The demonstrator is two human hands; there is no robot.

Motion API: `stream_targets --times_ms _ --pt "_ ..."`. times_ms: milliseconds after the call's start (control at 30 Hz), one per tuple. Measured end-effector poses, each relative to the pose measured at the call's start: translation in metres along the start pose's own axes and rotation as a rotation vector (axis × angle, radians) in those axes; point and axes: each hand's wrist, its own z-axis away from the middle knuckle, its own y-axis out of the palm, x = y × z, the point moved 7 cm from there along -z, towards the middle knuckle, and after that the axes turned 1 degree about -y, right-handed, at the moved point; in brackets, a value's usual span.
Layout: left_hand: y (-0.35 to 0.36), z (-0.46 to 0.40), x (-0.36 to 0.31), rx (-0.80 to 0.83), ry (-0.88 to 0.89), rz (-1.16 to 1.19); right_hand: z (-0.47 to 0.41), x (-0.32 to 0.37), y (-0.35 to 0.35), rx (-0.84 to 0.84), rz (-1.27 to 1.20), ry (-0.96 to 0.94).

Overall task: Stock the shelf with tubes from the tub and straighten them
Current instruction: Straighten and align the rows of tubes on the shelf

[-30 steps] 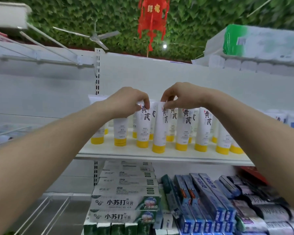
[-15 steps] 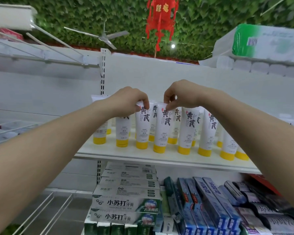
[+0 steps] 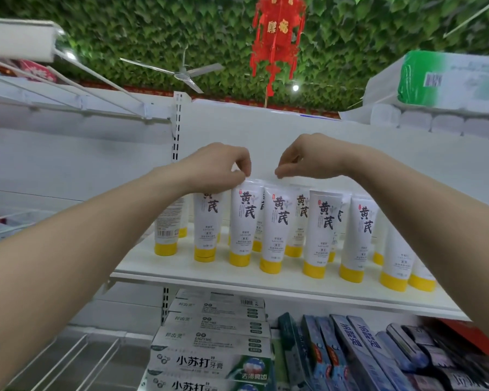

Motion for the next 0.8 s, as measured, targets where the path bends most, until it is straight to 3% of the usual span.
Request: stream_targets --times_ms 167,567,800 --pt "-0.011 -0.022 0.019 -0.078 -0.001 -0.008 -0.021 -0.007 -0.001 -0.027 0.025 -0.045" --pt "0.034 -0.071 0.029 0.307 -0.034 -0.207 -0.066 -0.017 0.043 0.237 -0.003 -0.047" --pt "0.036 -0.078 0.029 0.349 -0.026 -0.185 -0.072 -0.023 0.043 0.251 -0.045 -0.036"
